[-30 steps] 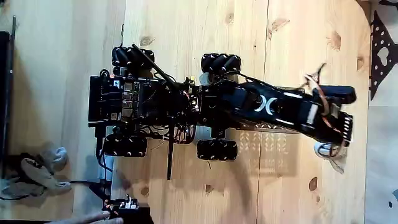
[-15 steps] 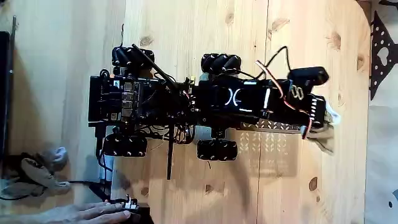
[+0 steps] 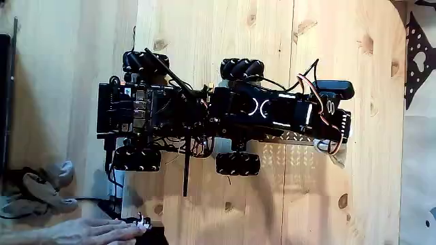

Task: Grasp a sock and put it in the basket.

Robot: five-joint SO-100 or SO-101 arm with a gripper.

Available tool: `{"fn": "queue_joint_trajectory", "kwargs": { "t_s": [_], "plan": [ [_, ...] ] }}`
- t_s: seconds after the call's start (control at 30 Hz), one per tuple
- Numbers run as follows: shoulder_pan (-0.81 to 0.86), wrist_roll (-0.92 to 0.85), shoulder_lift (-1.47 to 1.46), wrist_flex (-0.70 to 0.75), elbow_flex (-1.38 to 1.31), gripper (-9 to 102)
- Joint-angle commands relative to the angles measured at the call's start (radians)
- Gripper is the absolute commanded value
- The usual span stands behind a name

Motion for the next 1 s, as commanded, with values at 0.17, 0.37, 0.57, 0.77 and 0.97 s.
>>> {"fn": "queue_joint_trajectory", "kwargs": {
  "t_s": [0.17,0.37,0.57,0.77,0.97],
  "plan": [
    [0.037,-0.078,0.061,0.046,0.057,0],
    [0.012,-0.074,0.199,0.084,0.074,0],
    [-0.002,-0.06,0.281,-0.055,0.245,2],
    [0.023,-0.071,0.273,-0.156,0.345,36],
    [0.012,-0.052,0.276,-0.176,0.348,37]
  ]
}}
